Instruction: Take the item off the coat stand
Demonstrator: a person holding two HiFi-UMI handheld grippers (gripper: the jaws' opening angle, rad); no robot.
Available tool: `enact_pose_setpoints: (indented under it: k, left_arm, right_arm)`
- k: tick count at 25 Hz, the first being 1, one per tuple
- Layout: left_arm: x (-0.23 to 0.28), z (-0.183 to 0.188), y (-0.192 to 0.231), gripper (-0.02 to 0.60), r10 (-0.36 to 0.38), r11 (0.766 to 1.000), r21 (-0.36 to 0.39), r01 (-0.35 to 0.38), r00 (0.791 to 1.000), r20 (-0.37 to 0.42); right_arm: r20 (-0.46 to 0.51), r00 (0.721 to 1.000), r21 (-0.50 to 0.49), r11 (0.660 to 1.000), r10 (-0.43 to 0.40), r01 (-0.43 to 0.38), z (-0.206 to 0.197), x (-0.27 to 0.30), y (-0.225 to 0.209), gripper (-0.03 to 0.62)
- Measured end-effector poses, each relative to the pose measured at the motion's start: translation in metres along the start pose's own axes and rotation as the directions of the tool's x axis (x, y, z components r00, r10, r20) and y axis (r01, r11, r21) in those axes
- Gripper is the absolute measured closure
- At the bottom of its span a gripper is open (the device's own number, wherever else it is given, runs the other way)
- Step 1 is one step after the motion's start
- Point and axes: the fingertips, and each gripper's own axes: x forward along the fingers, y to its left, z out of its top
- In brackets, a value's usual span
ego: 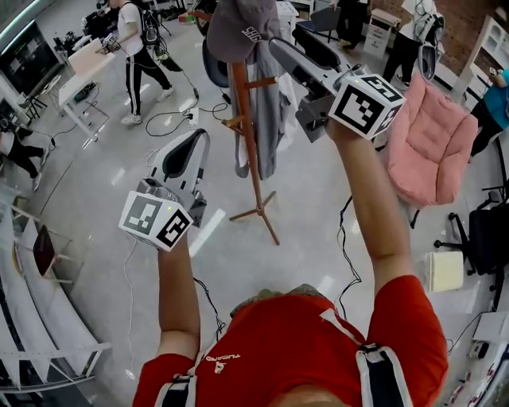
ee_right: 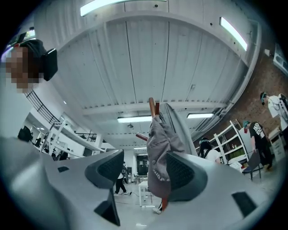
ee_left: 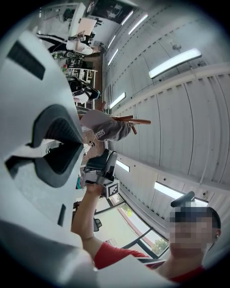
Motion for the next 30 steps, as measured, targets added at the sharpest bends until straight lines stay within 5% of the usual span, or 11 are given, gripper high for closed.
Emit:
enact_pose_setpoints:
  k: [8, 14, 17, 20, 30]
  left_arm:
    - [-0.004, -0.010, 0.019, 0.572, 0.078, 0.997, -0.001, -0.078, 0.997, 0.004]
    - [-0.007, -0.007, 0.021, 0.572, 0.128, 0.991, 0.021, -0.129, 0.992, 0.017]
    - [-0.009, -0.010, 0.021, 0.572, 0.158, 0.987, 0.023, -0.158, 0.987, 0.007]
    - [-0.011, -0.011, 0.020, 0.572, 0.174, 0.984, 0.028, -0.174, 0.985, 0.006]
    - [-0.012, -0.007, 0.012, 0.572, 0.181, 0.983, 0.042, -0.181, 0.983, 0.003]
  right_arm:
    - [-0.077, 0.997, -0.029, 0.999, 0.016, -0.018, 0.017, 0.070, -0.032, 0.284]
    - [-0.094, 0.991, -0.018, 0.995, 0.100, -0.102, 0.015, 0.097, -0.029, 0.290]
    - [-0.079, 0.988, -0.013, 0.991, 0.131, -0.133, 0.016, 0.101, -0.029, 0.441]
    - [-0.054, 0.992, -0.048, 0.992, 0.116, -0.119, 0.022, 0.102, -0.033, 0.524]
    - [0.067, 0.995, -0.227, 0.972, 0.072, -0.055, 0.093, 0.089, -0.029, 0.533]
